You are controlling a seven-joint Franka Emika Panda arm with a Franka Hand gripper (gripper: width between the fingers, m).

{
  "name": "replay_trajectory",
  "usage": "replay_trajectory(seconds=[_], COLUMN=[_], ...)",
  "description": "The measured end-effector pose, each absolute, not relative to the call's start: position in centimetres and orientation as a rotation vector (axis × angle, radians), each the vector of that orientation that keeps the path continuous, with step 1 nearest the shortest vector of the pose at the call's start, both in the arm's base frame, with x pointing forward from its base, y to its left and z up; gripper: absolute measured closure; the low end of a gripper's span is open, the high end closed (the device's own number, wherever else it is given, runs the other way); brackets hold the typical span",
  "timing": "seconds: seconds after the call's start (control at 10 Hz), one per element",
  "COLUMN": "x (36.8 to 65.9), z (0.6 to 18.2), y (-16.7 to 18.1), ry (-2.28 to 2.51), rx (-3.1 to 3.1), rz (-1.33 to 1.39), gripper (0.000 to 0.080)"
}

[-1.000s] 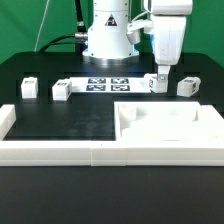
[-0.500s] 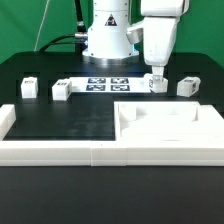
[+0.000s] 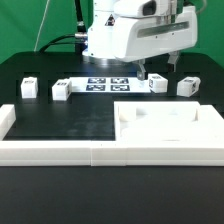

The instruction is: Assemble one leg

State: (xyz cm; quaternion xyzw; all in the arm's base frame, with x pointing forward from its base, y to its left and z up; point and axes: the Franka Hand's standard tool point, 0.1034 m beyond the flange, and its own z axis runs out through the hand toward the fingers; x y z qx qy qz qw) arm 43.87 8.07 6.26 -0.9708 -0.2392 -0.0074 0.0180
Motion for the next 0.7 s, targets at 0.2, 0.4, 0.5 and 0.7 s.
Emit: replay_trajectory(seconds=[0.2,0.4,0.5,0.7], x=[43.48,43.41,43.39,43.04], z=[5.93,5.9,5.9,5.72], y=[8.58,8.88,8.98,9.05], ry=[-0.36,-0.196,-0.025,0.335], rx=[-3.062,-3.069,-3.068,-3.03], rz=[-0.006,0.001,0.008,0.016], gripper=[0.0151,0.0151,0.0151,0.0151])
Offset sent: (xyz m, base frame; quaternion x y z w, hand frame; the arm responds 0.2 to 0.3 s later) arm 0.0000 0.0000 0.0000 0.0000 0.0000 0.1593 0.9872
